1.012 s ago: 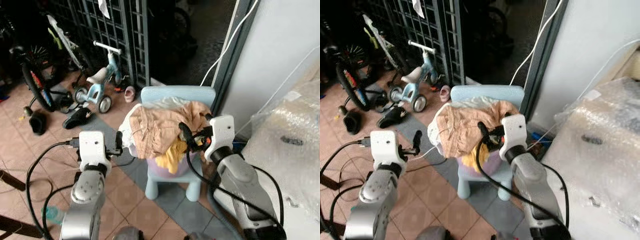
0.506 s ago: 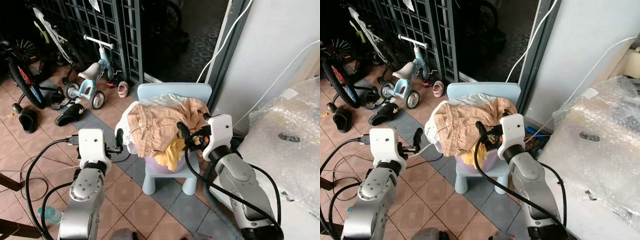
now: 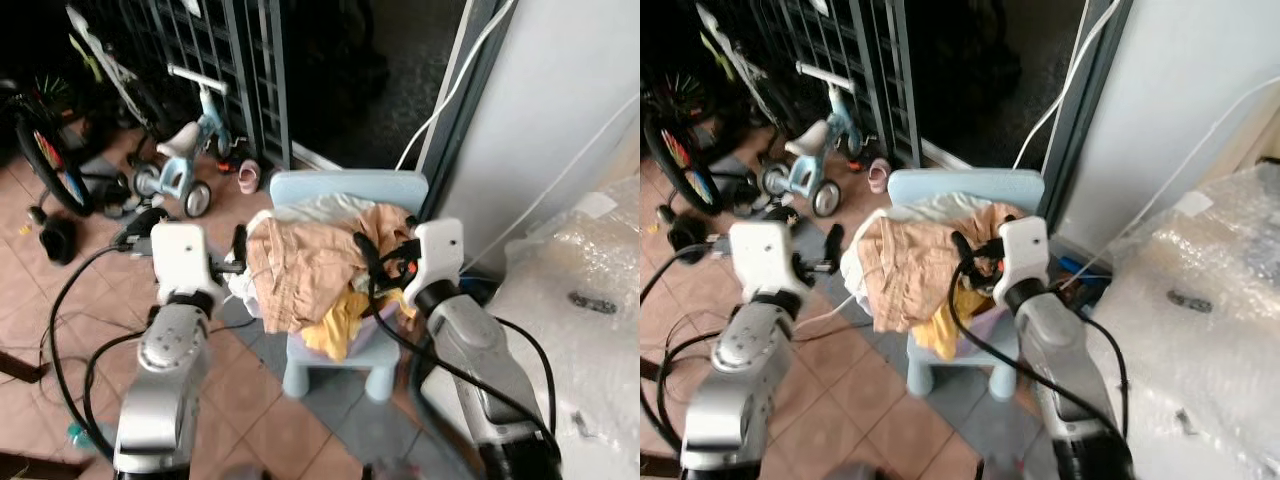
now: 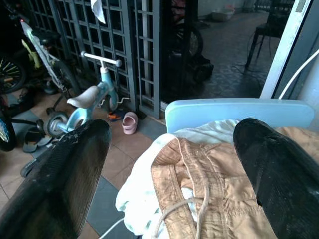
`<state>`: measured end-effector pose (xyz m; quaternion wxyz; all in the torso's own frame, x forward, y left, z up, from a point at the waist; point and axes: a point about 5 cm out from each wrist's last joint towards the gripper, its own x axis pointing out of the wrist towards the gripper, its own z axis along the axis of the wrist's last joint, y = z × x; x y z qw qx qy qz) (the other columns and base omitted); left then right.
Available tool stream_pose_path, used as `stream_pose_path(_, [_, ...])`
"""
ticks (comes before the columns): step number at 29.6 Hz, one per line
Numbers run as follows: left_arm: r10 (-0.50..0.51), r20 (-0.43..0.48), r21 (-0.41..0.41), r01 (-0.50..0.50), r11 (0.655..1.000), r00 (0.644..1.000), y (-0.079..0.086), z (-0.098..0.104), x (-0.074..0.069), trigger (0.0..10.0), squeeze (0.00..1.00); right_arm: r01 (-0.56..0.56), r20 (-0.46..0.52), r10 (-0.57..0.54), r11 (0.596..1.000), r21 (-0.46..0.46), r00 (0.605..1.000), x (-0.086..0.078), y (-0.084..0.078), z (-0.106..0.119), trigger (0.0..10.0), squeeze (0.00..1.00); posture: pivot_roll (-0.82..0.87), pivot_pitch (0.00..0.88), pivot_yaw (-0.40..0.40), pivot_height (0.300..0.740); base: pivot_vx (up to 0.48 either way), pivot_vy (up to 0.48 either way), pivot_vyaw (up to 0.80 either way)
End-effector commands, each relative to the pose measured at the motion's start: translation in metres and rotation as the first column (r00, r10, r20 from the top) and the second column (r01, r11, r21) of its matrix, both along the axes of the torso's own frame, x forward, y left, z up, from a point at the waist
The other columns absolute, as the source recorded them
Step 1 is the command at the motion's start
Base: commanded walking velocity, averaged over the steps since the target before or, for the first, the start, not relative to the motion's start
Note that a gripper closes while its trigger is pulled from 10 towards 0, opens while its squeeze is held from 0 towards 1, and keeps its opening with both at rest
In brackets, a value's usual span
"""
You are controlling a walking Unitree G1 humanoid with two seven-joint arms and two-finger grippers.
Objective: Clothes washing
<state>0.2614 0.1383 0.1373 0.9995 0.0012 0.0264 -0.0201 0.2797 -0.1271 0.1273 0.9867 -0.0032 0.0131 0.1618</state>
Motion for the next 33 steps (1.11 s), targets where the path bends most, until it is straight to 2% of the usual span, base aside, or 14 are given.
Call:
stream_pose_path(1, [0.003,-0.011,0.022,-0.003,1.0,1.0,0.001,-0.004,0.0,10.0,0.0,-0.022,-0.003,0.022,1.0,0.011,1.0,0.002,0.005,0.0,10.0,0.0,-0.01,0.0,-0.025,0.74,0.0,0.0,0.0])
stream_pose_path(4, [0.038,-0.023,0.034,-0.037,0.999,0.999,0.008,-0.008,0.001,10.0,0.0,-0.021,-0.001,0.021,1.0,0.008,1.0,0.008,0.007,0.002,10.0,0.0,-0.02,0.0,-0.022,0.74,0.0,0.0,0.0])
stream_pose_path(6, [0.057,-0.031,0.023,-0.057,0.998,0.998,0.014,-0.007,0.009,10.0,0.0,-0.014,0.036,0.014,1.0,0.017,0.999,0.013,0.007,0.012,10.0,0.0,-0.06,0.0,0.004,0.74,0.0,0.0,0.0])
stream_pose_path(9, [0.041,-0.039,0.028,-0.04,0.999,0.998,0.012,-0.013,0.013,10.0,0.0,0.006,0.036,-0.006,1.0,-0.007,0.999,0.014,0.004,0.007,10.0,0.0,-0.08,0.0,0.012,0.74,0.0,0.0,0.0])
stream_pose_path(10, [0.024,-0.043,0.027,-0.023,0.999,0.999,0.009,-0.015,0.019,10.0,0.0,0.052,0.03,-0.052,0.999,0.008,0.998,0.013,-0.002,0.005,10.0,0.0,-0.09,0.0,0.017,0.74,0.0,0.0,0.0])
stream_pose_path(12, [0.011,-0.021,0.014,-0.01,1.0,1.0,0.004,-0.008,0.026,10.0,0.0,0.067,0.028,-0.069,0.997,0.043,0.997,0.011,-0.004,0.008,10.0,0.0,-0.09,0.0,0.028,0.74,0.0,0.0,0.0])
stream_pose_path(15, [0.008,-0.025,0.017,-0.007,1.0,1.0,0.001,-0.01,0.025,10.0,0.0,0.047,0.028,-0.047,0.999,0.011,0.998,0.008,-0.003,0.003,10.0,0.0,-0.08,0.0,0.029,0.74,0.0,0.0,0.0])
stream_pose_path(19, [0.006,-0.028,0.002,-0.006,1.0,1.0,0.003,-0.012,0.021,10.0,0.0,0.064,0.011,-0.065,0.997,0.031,0.998,0.008,-0.005,0.0,10.0,0.0,-0.08,0.0,0.02,0.74,0.0,0.0,0.0])
stream_pose_path(20, [0.014,-0.039,0.024,-0.013,1.0,0.999,0.006,-0.015,0.019,10.0,0.0,0.06,0.011,-0.06,0.998,0.033,0.998,0.009,-0.003,0.0,10.0,0.0,-0.08,0.0,0.015,0.74,0.0,0.0,0.0])
stream_pose_path(24, [0.049,-0.058,0.01,-0.048,0.999,0.997,0.013,-0.023,0.008,10.0,0.0,0.031,-0.032,-0.03,0.999,0.031,0.999,0.004,0.002,-0.008,10.0,0.0,-0.05,0.0,-0.015,0.74,0.0,0.0,0.0])
stream_pose_path(25, [0.063,-0.075,0.009,-0.062,0.998,0.995,0.017,-0.028,0.001,10.0,0.0,0.013,-0.063,-0.012,1.0,0.01,0.998,0.002,0.005,-0.015,10.0,0.0,-0.04,0.009,-0.033,0.74,0.259,0.0,0.0])
stream_pose_path(28, [0.08,-0.099,0.013,-0.079,0.997,0.992,0.021,-0.034,-0.008,10.0,0.0,-0.004,-0.099,0.005,1.0,0.0,0.995,-0.002,0.007,-0.023,10.0,0.0,-0.03,0.024,-0.046,0.74,0.274,0.0,0.0])
stream_pose_path(31, [0.107,-0.131,0.029,-0.104,0.994,0.986,0.028,-0.04,-0.022,10.0,0.0,-0.031,-0.188,0.023,0.999,-0.035,0.982,-0.009,0.012,-0.038,10.0,0.0,-0.02,0.05,-0.051,0.74,0.3,0.0,0.0])
stream_pose_path(33, [0.114,-0.144,0.031,-0.11,0.993,0.983,0.031,-0.042,-0.03,10.0,0.0,-0.029,-0.219,0.026,1.0,-0.011,0.975,-0.014,0.015,-0.043,10.0,0.0,-0.01,0.071,-0.043,0.74,0.307,0.0,0.0])
